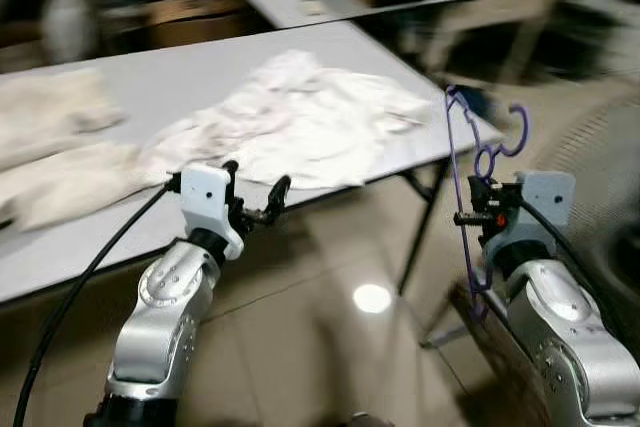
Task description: Hang hanger
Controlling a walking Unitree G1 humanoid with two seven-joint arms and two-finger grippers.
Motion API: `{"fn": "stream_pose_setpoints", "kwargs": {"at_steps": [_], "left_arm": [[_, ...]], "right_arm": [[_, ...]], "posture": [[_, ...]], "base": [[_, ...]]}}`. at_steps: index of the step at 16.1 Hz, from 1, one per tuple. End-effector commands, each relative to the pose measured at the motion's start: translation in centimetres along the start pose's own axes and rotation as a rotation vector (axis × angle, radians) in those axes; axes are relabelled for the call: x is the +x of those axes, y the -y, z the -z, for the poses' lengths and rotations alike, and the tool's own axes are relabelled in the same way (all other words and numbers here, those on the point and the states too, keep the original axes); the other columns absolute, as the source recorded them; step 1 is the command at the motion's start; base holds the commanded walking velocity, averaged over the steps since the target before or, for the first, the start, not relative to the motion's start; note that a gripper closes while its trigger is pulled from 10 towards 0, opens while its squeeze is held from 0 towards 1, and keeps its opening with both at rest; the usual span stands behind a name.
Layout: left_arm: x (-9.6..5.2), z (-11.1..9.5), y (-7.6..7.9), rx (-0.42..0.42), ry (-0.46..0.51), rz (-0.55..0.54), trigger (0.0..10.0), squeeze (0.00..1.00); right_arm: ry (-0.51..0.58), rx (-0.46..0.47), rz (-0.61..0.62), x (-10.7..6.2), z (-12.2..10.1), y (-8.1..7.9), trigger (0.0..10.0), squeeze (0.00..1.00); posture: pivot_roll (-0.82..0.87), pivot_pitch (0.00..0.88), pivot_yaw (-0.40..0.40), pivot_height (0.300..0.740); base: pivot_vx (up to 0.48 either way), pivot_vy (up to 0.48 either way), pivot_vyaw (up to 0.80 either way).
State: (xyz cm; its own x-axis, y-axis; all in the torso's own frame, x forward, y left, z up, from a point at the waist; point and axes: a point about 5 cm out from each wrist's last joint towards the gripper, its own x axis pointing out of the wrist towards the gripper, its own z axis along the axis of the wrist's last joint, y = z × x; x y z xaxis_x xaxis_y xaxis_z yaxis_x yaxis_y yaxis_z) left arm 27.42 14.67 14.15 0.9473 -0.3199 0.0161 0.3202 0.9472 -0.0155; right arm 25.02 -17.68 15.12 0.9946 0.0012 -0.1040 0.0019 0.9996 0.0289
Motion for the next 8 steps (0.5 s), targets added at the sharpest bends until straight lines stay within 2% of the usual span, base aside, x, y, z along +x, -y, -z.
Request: {"fn": "stream_pose_setpoints", "kwargs": {"at_steps": [1,4,5,6,7,8], "left_arm": [[-0.15,0.09,-0.85,0.026,-0.015,-0.028,10.0,0.97],[-0.27,0.42,-1.43,-0.009,-0.017,-0.067,10.0,0.97],[-0.22,0.35,-1.39,-0.009,-0.009,-0.07,10.0,0.89],[-0.15,0.2,-1.32,0.002,-0.006,-0.077,10.0,0.86],[-0.26,0.29,-1.3,0.013,-0.011,-0.081,10.0,0.85],[-0.49,0.45,-1.19,0.016,0.001,-0.064,10.0,0.85]], "right_arm": [[-0.003,0.016,-0.022,0.3,0.01,-0.43,10.0,0.0],[-0.007,-0.008,-0.022,0.36,0.3,-0.61,10.0,0.0],[-0.011,-0.015,-0.022,0.36,0.35,-0.54,10.0,0.0],[-0.017,-0.008,-0.046,0.35,0.34,-0.53,10.0,0.0],[-0.024,-0.031,-0.072,0.25,0.49,-0.58,10.0,0.0],[-0.038,-0.098,-0.089,0.04,0.75,-0.72,10.0,0.0]], "posture": [[-0.08,0.0,-0.042,0.74],[-0.11,0.0,-0.024,0.74],[-0.11,0.0,-0.024,0.74],[-0.1,0.0,-0.03,0.74],[-0.1,0.0,-0.03,0.74],[-0.11,0.0,-0.027,0.74]], "base": [[0.0,0.48,-0.77],[0.0,0.45,-0.77],[0.0,0.0,-0.73],[0.0,0.0,-0.58],[0.0,0.0,0.0],[0.0,0.0,0.0]]}}
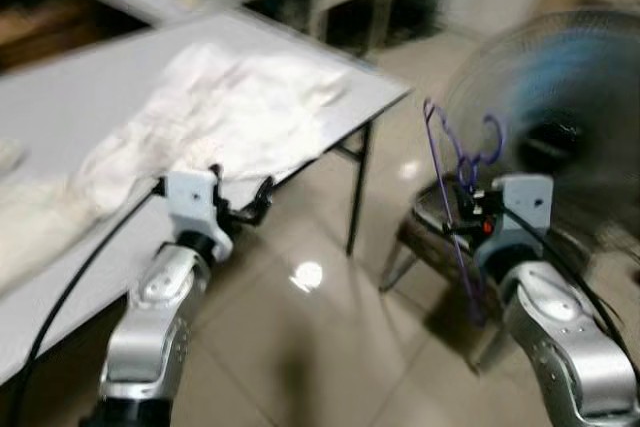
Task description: Hang hanger
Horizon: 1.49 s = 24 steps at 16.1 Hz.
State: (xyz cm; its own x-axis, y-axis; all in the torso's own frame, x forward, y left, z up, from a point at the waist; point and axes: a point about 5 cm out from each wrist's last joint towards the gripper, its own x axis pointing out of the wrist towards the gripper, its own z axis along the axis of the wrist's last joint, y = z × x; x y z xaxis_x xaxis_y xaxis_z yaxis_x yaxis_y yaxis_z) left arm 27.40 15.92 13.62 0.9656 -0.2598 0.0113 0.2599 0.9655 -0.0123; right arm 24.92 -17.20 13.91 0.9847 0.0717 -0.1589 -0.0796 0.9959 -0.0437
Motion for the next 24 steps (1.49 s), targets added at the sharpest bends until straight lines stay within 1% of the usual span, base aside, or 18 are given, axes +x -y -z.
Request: {"fn": "stream_pose_setpoints", "kwargs": {"at_steps": [1,2,3,6,8,11,13,15,17,19,24], "left_arm": [[-0.1,0.0,0.1,0.015,0.003,-0.002,10.0,0.86],[-0.2,0.2,0.2,0.016,0.0,-0.004,10.0,0.86],[-0.3,0.2,0.4,0.018,-0.002,-0.006,10.0,0.86],[-0.4,0.1,0.6,0.027,-0.006,-0.008,10.0,0.86],[-0.5,0.3,0.3,0.021,-0.004,-0.022,10.0,0.86],[0.2,-0.1,0.6,0.019,0.009,-0.007,10.0,0.86],[0.3,-0.2,0.7,0.008,0.012,-0.003,10.0,0.87],[0.6,-0.1,0.7,0.015,0.012,0.007,10.0,0.86],[0.8,-0.4,0.5,0.017,0.023,-0.009,10.0,0.86],[0.7,-0.4,0.4,0.016,0.024,-0.014,10.0,0.86],[0.7,-0.3,0.4,0.021,0.025,-0.021,10.0,0.86]], "right_arm": [[0.026,-0.066,-0.01,0.0,-0.6,-0.2,10.0,0.0],[0.032,-0.06,-0.007,0.1,-0.6,-0.2,10.0,0.0],[0.035,-0.004,0.002,0.3,-0.5,-0.1,10.0,0.0],[0.055,0.032,0.014,0.4,-0.8,0.1,10.0,0.0],[0.036,0.027,0.017,0.3,-0.4,0.2,10.0,0.0],[0.048,0.048,0.016,0.1,-0.7,0.4,10.0,0.0],[0.053,0.03,0.01,-0.1,-0.6,0.5,10.0,0.0],[0.064,0.032,0.016,-0.2,-0.7,0.6,10.0,0.0],[0.07,0.016,0.02,0.1,-0.9,0.7,10.0,0.0],[0.076,0.007,-0.004,0.2,-1.1,0.5,10.0,0.0],[0.07,-0.013,-0.012,0.3,-1.0,0.7,10.0,0.0]], "posture": [[-0.11,0.0,-0.025,0.74],[-0.1,0.0,-0.034,0.74],[-0.1,0.0,-0.04,0.74],[-0.08,0.0,-0.05,0.74],[-0.09,0.0,-0.048,0.74],[-0.1,0.0,-0.035,0.74],[-0.11,0.0,-0.02,0.74],[-0.12,0.0,-0.01,0.74],[-0.11,0.0,-0.018,0.74],[-0.11,0.0,-0.024,0.74],[-0.1,0.0,-0.03,0.74]], "base": [[0.0,0.0,0.0],[0.281,0.0,0.0],[0.311,0.0,0.0],[0.355,0.0,0.0],[0.409,0.0,0.0],[0.441,0.0,0.0],[0.444,0.0,0.0],[0.442,0.0,0.0],[0.442,0.0,0.0],[0.442,0.0,0.0],[0.442,0.0,0.0]]}}
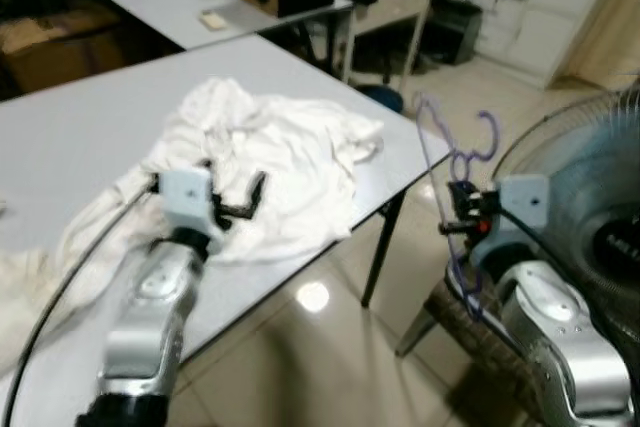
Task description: Hang hanger
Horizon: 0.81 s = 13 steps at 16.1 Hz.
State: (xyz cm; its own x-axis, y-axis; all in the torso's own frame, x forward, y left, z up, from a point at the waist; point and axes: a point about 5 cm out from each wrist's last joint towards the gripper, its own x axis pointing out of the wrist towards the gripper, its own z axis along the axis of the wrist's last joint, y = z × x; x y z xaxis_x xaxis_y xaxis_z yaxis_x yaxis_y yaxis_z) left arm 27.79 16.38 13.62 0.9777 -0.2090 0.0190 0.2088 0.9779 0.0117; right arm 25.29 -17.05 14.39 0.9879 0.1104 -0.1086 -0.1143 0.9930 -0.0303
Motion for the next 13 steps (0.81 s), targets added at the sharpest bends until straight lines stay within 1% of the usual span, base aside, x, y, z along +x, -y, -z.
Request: {"fn": "stream_pose_setpoints", "kwargs": {"at_steps": [1,7,10,11,13], "left_arm": [[0.4,-0.38,0.98,-0.004,0.019,0.031,10.0,0.86],[0.51,-0.33,1.17,-0.004,0.02,0.037,10.0,0.86],[0.52,-0.29,1.15,0.002,0.02,0.036,10.0,0.86],[0.52,-0.28,1.16,0.008,0.019,0.037,10.0,0.86],[0.54,-0.03,0.85,0.004,0.0,0.016,10.0,0.85]], "right_arm": [[0.017,-0.027,0.023,0.03,-0.4,0.77,10.0,0.0],[0.015,-0.046,0.021,-0.04,-0.33,1.03,10.0,0.0],[0.008,-0.092,-0.002,-0.02,-0.31,0.83,10.0,0.0],[0.005,-0.091,-0.004,-0.03,-0.23,0.83,10.0,0.0],[0.007,-0.016,-0.005,-0.09,-0.07,0.75,10.0,0.0]], "posture": [[-0.1,0.0,-0.028,0.74],[-0.11,0.0,-0.03,0.74],[-0.11,0.0,-0.03,0.74],[-0.11,0.0,-0.03,0.74],[-0.11,0.0,-0.03,0.74]], "base": [[0.439,0.0,0.0],[0.439,0.0,0.0],[0.439,0.0,0.0],[0.435,0.0,0.8],[0.315,0.0,0.0]]}}
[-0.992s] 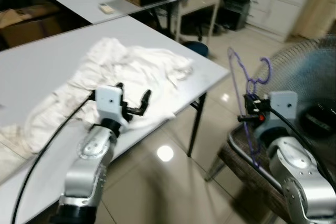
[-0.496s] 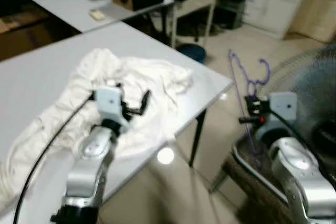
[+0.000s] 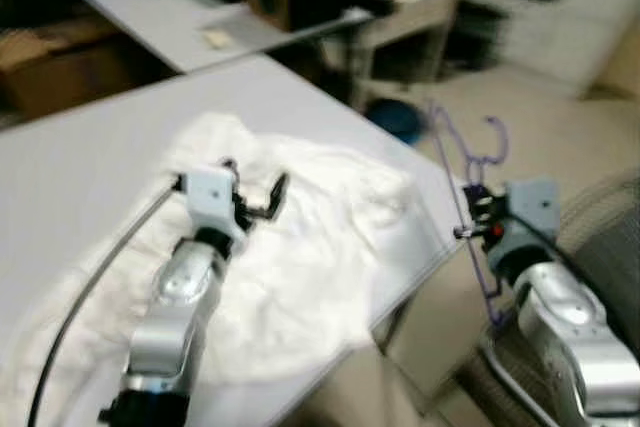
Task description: Hang hanger
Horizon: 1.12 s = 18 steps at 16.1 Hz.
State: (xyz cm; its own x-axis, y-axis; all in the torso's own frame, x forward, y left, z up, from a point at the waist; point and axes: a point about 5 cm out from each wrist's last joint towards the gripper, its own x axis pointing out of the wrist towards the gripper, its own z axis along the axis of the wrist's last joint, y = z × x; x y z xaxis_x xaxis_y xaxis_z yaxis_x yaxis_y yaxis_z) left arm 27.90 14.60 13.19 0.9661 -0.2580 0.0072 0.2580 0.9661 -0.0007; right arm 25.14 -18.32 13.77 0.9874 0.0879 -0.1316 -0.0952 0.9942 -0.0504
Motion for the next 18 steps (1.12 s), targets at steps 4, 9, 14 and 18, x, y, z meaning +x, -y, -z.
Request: {"fn": "stream_pose_setpoints", "kwargs": {"at_steps": [4,9,14,18], "left_arm": [[0.0,1.1,-2.5,0.145,-0.16,-0.048,10.0,0.0],[-0.3,2.9,-3.5,0.127,-0.321,-0.044,0.0,0.0],[-0.4,3.2,-4.9,0.196,-0.39,-0.14,0.0,0.0],[-0.8,3.9,-4.3,0.174,-0.456,-0.072,0.0,0.0]], "right_arm": [[0.021,-0.015,-0.05,0.0,-0.6,-0.5,10.0,0.0],[0.01,-0.005,-0.055,-0.1,-0.4,-0.7,10.0,0.0],[0.002,-0.001,-0.061,-0.2,-0.1,-0.9,10.0,0.0],[-0.003,0.0,-0.074,-0.1,0.0,-1.1,10.0,0.0]], "posture": [[-0.11,0.0,-0.019,0.74],[-0.11,0.0,-0.007,0.74],[-0.1,0.0,0.001,0.74],[-0.1,0.0,0.0,0.74]], "base": [[0.0,0.0,0.0],[0.0,0.0,0.0],[0.0,0.0,0.0],[0.0,0.0,0.0]]}}
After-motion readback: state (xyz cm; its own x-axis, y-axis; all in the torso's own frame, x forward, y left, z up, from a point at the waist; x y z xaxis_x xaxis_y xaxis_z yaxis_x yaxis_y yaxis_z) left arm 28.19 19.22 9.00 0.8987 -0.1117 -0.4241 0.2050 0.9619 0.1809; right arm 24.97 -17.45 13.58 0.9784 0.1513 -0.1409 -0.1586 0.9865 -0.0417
